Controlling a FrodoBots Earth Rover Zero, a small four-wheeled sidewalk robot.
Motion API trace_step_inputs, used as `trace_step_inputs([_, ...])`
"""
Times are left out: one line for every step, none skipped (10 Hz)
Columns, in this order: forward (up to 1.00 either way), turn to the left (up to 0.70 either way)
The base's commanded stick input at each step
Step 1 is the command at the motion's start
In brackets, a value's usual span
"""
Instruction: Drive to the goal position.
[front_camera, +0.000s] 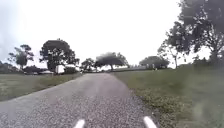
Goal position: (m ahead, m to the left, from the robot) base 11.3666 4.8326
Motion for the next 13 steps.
trace_step_inputs([0.7, 0.0])
trace_step_inputs([0.7, 0.0])
trace_step_inputs([0.7, 0.0])
trace_step_inputs([0.7, 0.0])
trace_step_inputs([0.7, 0.0])
trace_step_inputs([0.7, 0.0])
trace_step_inputs([0.7, 0.0])
trace_step_inputs([0.7, 0.0])
trace_step_inputs([0.7, 0.0])
trace_step_inputs([0.7, 0.0])
trace_step_inputs([0.7, 0.0])
trace_step_inputs([0.7, 0.0])
trace_step_inputs([0.7, 0.0])
